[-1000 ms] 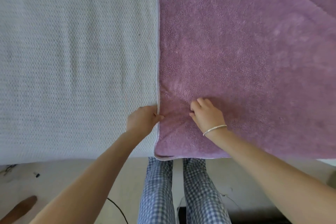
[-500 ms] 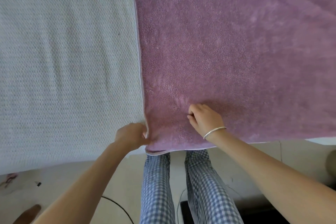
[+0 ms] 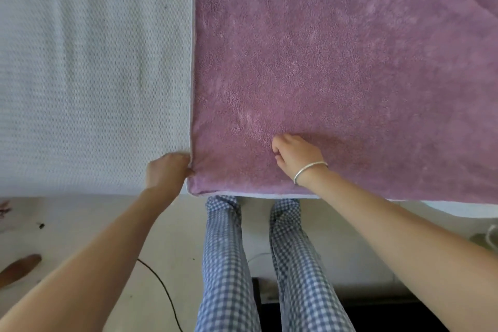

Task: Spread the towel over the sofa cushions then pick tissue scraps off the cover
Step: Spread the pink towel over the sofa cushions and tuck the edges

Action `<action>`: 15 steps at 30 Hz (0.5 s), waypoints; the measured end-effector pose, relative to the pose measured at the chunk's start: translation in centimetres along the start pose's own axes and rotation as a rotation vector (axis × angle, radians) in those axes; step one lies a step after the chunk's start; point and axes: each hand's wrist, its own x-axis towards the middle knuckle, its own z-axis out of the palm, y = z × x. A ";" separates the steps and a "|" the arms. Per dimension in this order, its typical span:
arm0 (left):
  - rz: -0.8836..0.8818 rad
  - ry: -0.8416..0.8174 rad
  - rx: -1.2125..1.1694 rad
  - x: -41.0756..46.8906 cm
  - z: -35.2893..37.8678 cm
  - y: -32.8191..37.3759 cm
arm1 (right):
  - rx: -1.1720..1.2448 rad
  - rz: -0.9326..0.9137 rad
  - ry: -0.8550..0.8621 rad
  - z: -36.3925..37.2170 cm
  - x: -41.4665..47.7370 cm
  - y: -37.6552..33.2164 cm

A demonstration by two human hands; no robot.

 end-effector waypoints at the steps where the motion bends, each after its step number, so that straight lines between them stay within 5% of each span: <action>1: 0.006 0.014 -0.002 -0.1 0.3 -0.1 | -0.006 -0.001 -0.003 0.3 -0.1 0.0; 10: -0.055 0.186 0.014 -2.2 -0.9 -1.4 | 0.029 0.077 0.039 1.0 -2.9 2.5; 15: 0.192 0.354 -0.161 -1.5 -5.1 5.9 | -0.018 0.133 0.137 -0.8 -3.8 6.8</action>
